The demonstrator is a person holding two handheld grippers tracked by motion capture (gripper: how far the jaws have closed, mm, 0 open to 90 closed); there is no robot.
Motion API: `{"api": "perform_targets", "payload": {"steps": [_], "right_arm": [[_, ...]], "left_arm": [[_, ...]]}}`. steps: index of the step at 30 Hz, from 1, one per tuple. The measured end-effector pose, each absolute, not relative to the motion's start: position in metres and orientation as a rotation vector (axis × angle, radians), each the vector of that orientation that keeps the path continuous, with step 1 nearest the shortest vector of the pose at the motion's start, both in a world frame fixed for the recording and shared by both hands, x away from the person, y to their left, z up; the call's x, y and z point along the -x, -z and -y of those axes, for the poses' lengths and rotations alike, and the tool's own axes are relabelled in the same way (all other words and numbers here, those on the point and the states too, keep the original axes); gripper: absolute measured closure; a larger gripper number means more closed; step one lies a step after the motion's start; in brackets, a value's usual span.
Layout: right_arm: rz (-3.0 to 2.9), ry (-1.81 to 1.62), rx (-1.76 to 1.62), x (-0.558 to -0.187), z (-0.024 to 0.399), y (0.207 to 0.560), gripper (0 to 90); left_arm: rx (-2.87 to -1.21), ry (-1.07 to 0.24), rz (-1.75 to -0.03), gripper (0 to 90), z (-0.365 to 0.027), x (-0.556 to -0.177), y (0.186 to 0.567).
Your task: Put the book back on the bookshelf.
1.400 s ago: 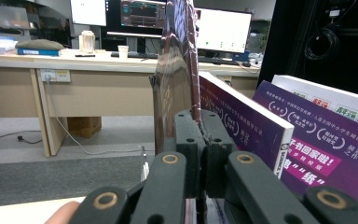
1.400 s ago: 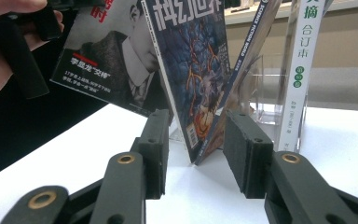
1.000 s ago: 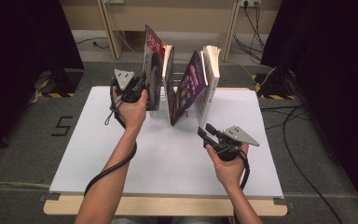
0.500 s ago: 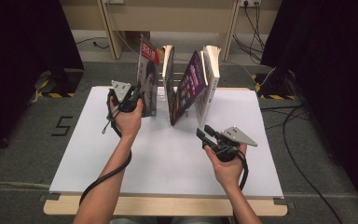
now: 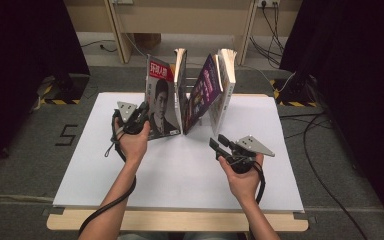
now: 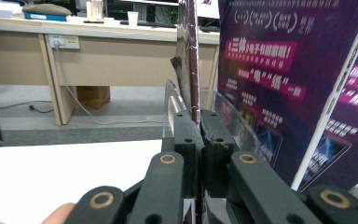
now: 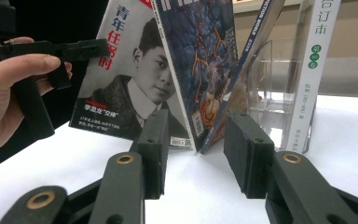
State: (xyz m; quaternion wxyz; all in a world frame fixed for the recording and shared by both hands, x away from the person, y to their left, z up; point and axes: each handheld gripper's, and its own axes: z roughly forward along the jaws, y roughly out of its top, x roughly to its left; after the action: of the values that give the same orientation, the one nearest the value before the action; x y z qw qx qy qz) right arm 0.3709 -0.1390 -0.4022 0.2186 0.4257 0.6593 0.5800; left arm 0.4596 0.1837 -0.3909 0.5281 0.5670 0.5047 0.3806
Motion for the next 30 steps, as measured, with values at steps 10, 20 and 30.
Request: {"api": "perform_targets", "payload": {"steps": [10,20,30], "right_arm": [[-1.83,-1.606,-1.181,-0.371,0.139,0.403,59.9],[-1.855,-1.603,-1.202,-0.374,0.14,0.406,58.3],[-1.868,-1.594,-1.212,-0.374,0.139,0.407,57.9]], "left_arm": [[-1.395,-0.845,-1.279,74.4,-0.186,-0.472,0.389],[-1.421,-0.764,-1.348,68.3,-0.193,-0.504,0.373],[-1.451,-0.62,-1.416,74.3,-0.197,-0.525,0.366]]}}
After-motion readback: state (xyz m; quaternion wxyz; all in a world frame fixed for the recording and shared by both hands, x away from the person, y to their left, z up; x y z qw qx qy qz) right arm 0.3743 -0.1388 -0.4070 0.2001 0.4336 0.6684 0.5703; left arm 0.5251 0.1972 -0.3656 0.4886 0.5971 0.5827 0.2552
